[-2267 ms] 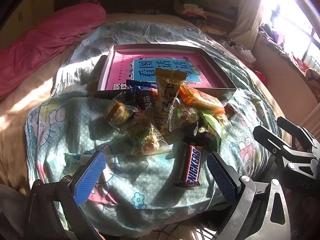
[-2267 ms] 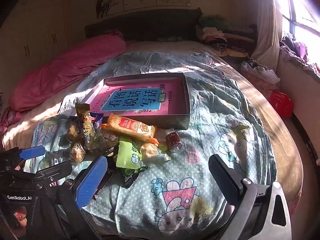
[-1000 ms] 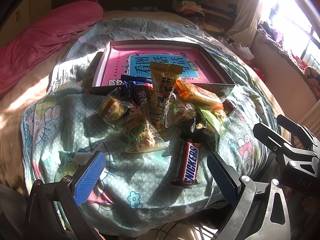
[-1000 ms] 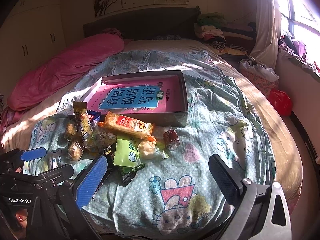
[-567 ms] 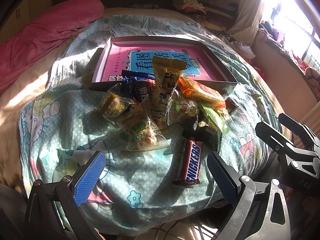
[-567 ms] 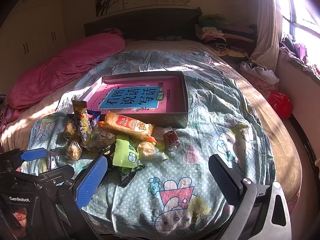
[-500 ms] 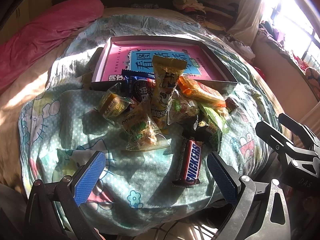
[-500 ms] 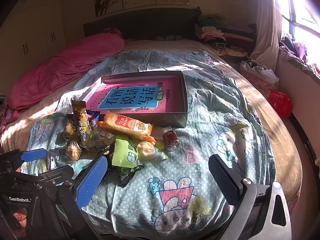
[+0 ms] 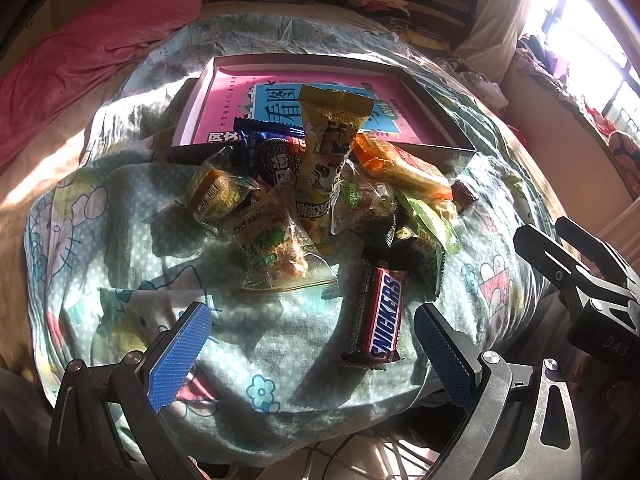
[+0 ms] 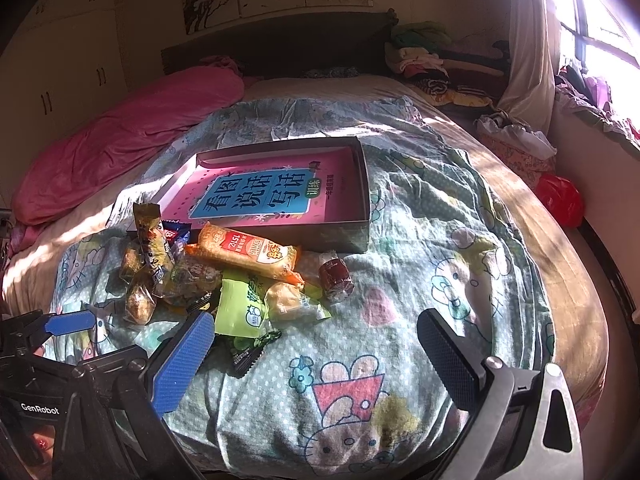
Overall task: Organize snacks
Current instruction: 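Lower the left gripper onto the Snickers bar and close it while the right gripper grasps the brown candy, then carry the Snickers bar with the left gripper into the tray while the right gripper carries the brown candy there, then open both grippers to release the Snickers bar and brown candy in the tray, then move both grippers back to the snack pile beside the tray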
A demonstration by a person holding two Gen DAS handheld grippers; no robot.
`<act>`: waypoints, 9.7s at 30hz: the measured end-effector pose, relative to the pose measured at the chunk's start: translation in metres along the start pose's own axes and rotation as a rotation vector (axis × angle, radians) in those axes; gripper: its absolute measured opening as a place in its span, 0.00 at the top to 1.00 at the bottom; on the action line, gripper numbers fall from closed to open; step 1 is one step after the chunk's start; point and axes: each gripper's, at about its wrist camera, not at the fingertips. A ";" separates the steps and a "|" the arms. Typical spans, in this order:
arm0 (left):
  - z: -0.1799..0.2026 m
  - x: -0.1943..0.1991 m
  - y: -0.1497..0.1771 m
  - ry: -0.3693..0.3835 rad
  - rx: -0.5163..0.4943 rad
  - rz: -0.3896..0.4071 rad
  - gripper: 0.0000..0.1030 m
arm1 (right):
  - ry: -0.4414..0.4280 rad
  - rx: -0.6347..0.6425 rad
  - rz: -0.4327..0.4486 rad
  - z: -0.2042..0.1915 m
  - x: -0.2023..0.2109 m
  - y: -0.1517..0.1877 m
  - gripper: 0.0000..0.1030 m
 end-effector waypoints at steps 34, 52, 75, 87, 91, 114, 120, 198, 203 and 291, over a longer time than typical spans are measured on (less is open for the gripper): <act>0.044 -0.051 0.001 0.054 -0.182 -0.106 0.66 | -0.042 -0.005 -0.125 0.032 -0.090 -0.019 0.42; 0.030 -0.032 -0.010 0.183 -0.139 -0.081 0.71 | -0.113 0.014 -0.116 0.034 -0.090 -0.020 0.73; -0.034 0.023 -0.073 0.127 0.005 0.203 0.71 | -0.111 -0.045 0.024 0.042 -0.053 -0.059 0.73; -0.055 0.010 -0.099 0.089 0.052 0.243 0.71 | -0.116 -0.062 0.054 0.040 -0.060 -0.076 0.73; -0.060 0.004 -0.108 0.077 0.057 0.247 0.71 | -0.117 -0.072 0.061 0.040 -0.064 -0.082 0.73; -0.062 -0.032 -0.151 0.091 0.041 0.222 0.71 | -0.109 -0.093 0.023 0.037 -0.102 -0.096 0.73; -0.058 -0.046 -0.160 0.102 0.022 0.199 0.71 | -0.103 -0.098 -0.005 0.038 -0.114 -0.095 0.73; -0.080 -0.042 -0.143 0.118 0.030 0.082 0.45 | -0.078 -0.094 -0.019 0.016 -0.068 -0.085 0.53; -0.086 -0.036 -0.138 0.127 0.045 0.088 0.37 | -0.074 -0.082 -0.008 0.013 -0.064 -0.085 0.52; -0.053 -0.032 -0.043 0.228 -0.008 -0.096 0.28 | 0.018 0.364 -0.109 -0.072 -0.071 -0.031 0.42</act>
Point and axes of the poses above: each gripper's, at about its wrist camera, not at the fingertips, and x roughly against the way its jaws point, z to its right, y to its underside, and after that the axes turned 1 degree about -z, right-handed
